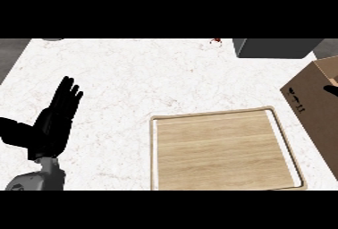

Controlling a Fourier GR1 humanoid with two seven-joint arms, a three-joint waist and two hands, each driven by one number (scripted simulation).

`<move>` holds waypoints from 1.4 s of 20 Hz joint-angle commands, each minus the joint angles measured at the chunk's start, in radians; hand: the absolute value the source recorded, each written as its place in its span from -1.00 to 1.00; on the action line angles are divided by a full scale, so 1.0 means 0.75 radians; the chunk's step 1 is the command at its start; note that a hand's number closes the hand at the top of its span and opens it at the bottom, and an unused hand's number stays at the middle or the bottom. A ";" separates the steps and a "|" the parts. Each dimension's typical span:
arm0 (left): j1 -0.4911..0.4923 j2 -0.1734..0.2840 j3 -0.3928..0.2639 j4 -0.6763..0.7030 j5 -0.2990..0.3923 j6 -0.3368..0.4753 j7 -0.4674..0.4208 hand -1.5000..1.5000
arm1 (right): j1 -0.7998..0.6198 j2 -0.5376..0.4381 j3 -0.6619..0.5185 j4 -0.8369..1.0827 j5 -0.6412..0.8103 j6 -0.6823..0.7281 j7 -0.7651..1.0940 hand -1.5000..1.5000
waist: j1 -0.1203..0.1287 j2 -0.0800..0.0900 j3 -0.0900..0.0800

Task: Pick the tomato from the tray and place it in the cardboard box

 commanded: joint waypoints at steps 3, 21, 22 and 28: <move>-0.055 0.020 0.023 0.014 -0.007 0.018 0.025 0.00 | -0.062 0.074 -0.162 0.007 -0.301 0.023 -0.063 -1.00 | -0.021 0.002 0.010; -0.003 -0.019 -0.011 0.037 -0.051 0.038 -0.033 0.00 | 0.024 -0.157 -0.612 0.255 -1.020 0.312 -0.137 -1.00 | -0.013 0.006 0.010; 0.032 -0.037 -0.036 -0.046 -0.046 0.049 0.015 0.00 | 0.069 -0.219 -0.670 0.225 -1.069 0.388 -0.080 -1.00 | -0.017 0.003 0.010; 0.044 -0.012 -0.009 -0.082 -0.013 0.016 0.029 0.00 | 0.189 -0.262 -0.637 0.304 -1.176 0.425 -0.164 -1.00 | -0.014 0.004 0.009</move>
